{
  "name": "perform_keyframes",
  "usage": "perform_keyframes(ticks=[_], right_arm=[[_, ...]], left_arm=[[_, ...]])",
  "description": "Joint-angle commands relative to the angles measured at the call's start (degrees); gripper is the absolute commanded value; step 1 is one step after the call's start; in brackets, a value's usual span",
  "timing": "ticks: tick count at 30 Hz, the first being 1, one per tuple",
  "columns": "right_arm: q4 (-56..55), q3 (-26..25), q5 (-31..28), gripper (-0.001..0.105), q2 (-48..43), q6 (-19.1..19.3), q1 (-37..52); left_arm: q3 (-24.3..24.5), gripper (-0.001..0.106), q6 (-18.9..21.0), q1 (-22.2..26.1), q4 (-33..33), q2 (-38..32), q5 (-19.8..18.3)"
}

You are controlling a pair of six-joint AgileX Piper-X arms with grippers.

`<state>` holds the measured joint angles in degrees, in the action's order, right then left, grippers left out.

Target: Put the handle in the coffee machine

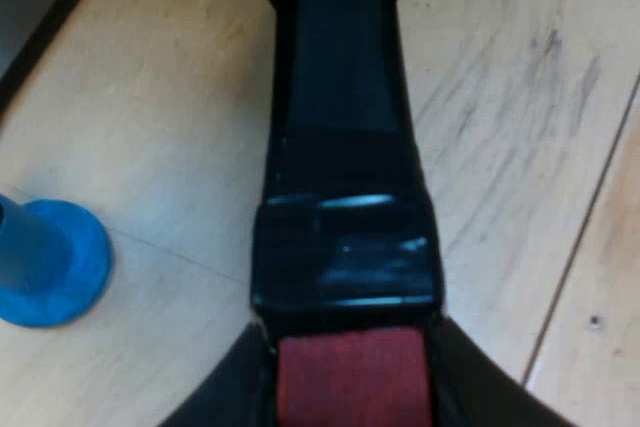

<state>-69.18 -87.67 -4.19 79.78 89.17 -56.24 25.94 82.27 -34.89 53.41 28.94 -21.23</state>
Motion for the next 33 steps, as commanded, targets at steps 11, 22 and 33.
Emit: perform_keyframes(ticks=[11,22,33], right_arm=[[3.01,-0.65,1.02,0.086,-1.07,-1.31,-0.42],[5.78,-0.65,-19.91,0.086,-1.07,-7.02,-12.01],[9.69,0.54,-35.95,0.086,-1.07,-17.12,-21.62]], left_arm=[[6.52,0.011,-9.52,11.35,7.99,-0.39,-4.56],[9.22,0.0,-19.91,23.78,16.03,-0.39,-11.93],[9.22,0.0,-30.42,35.41,18.35,-0.39,-13.89]])
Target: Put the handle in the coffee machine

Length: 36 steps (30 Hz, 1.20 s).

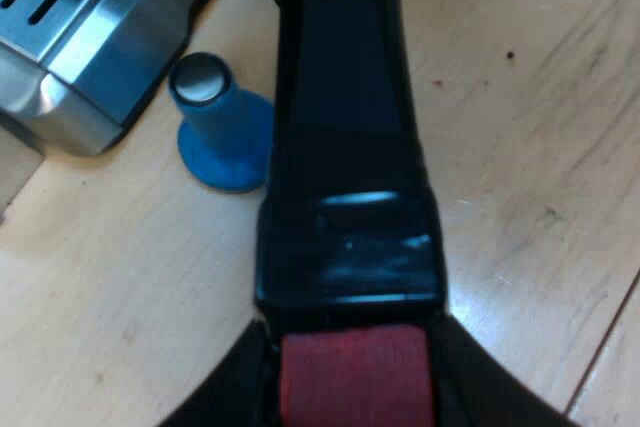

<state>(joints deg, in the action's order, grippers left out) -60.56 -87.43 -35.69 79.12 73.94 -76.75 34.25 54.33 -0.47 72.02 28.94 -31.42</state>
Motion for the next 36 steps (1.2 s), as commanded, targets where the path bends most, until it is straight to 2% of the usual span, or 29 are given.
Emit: perform_keyframes(ticks=[1,8,12,15,24,25,32,34,36], right_arm=[[1.98,0.72,-5.3,0.086,-0.41,-2.35,-1.56],[12.61,7.83,-11.75,0.086,-0.41,-4.39,-5.71],[16.82,10.81,-13.71,0.086,-0.41,-5.49,-6.21],[23.25,15.47,-15.97,0.086,-0.41,-6.12,-6.2],[31.89,19.11,-22.76,0.086,-0.41,-6.12,-6.2],[36.78,20.8,-23.66,0.086,-0.09,-5.86,-6.2],[44.75,23.77,-25.64,0.086,1.77,-5.22,-6.2],[47.07,24.46,-25.86,0.086,2.37,-4.0,-6.2],[52.28,25.7,-25.83,0.086,3.64,-0.61,-6.2]], left_arm=[[0.91,0.0,-3.0,1.33,-0.12,-0.39,-4.02],[0.91,0.0,-4.47,2.56,0.3,-0.25,-5.89],[0.91,0.0,-4.47,2.56,-0.37,-0.13,-5.89],[0.91,0.0,-4.47,2.68,-1.51,-0.13,-5.47],[0.91,0.0,-4.47,2.68,-4.6,3.38,-5.34],[0.91,0.0,-4.26,2.68,-7.13,7.25,-5.65],[0.91,0.0,-4.38,2.68,-10.4,11.37,-6.18],[0.91,0.0,-4.47,2.68,-11.01,12.04,-6.19],[0.91,0.0,-4.42,2.68,-11.3,12.57,-6.31]])
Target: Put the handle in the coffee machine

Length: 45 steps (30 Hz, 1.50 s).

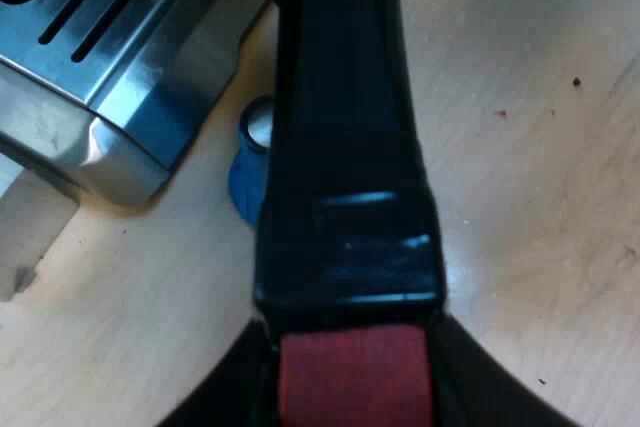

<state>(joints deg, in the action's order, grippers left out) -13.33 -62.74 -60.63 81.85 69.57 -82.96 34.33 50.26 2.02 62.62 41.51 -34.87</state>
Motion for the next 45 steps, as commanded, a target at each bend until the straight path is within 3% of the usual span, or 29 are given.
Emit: perform_keyframes(ticks=[1,8,12,14,23,31,39,45], right_arm=[[5.97,1.1,-0.9,0.086,1.13,4.34,0.0],[14.91,2.45,-5.47,0.086,4.07,9.57,0.0],[16.16,2.45,-6.26,0.086,5.44,9.56,0.0],[16.18,2.45,-5.98,0.086,5.54,9.49,-0.22],[16.07,2.45,-6.03,0.086,5.51,9.47,-0.33],[16.01,2.45,-5.93,0.086,5.51,8.99,-0.33],[15.98,2.45,-5.93,0.086,5.51,8.58,-0.7],[16.41,2.45,-8.48,0.086,6.79,8.58,-0.7]], left_arm=[[0.83,0.0,-0.35,0.19,-1.9,0.0,-2.86],[0.83,0.0,-1.33,7.0,-4.28,4.23,-7.46],[0.83,0.0,-1.74,11.63,-4.06,5.18,-10.52],[0.83,0.0,-2.18,12.01,-3.79,5.17,-10.5],[0.87,0.0,-10.94,12.01,-1.74,5.17,-12.87],[0.87,0.0,-11.15,12.01,-2.3,5.54,-15.19],[0.87,0.0,-12.44,12.01,-2.41,11.14,-15.23],[0.97,0.0,-16.48,12.01,-2.41,11.77,-12.19]])
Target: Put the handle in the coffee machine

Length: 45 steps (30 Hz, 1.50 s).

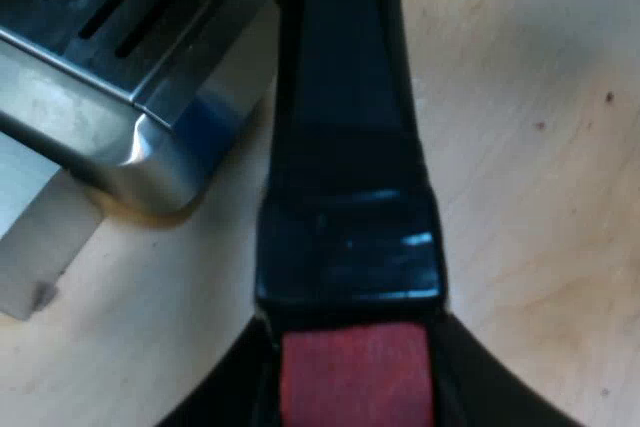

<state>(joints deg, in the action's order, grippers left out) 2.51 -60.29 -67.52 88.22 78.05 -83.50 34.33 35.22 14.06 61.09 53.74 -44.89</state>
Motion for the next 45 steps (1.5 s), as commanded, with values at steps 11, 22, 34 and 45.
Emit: perform_keyframes(ticks=[11,22,34,45], right_arm=[[2.9,0.0,-5.51,0.086,3.54,0.28,-0.16],[2.9,0.0,-5.51,0.086,3.85,0.28,-0.16],[2.9,0.0,-5.51,0.086,3.85,0.28,-0.16],[2.82,0.0,-5.62,0.086,3.85,0.68,-0.01]], left_arm=[[1.19,0.0,-1.61,-0.04,-2.59,1.49,-3.03],[5.05,0.0,-3.19,-2.45,-2.58,7.9,-3.51],[7.54,0.0,2.68,-5.9,-7.67,11.5,-3.93],[9.28,0.0,3.81,-5.9,-9.85,14.01,-5.22]])
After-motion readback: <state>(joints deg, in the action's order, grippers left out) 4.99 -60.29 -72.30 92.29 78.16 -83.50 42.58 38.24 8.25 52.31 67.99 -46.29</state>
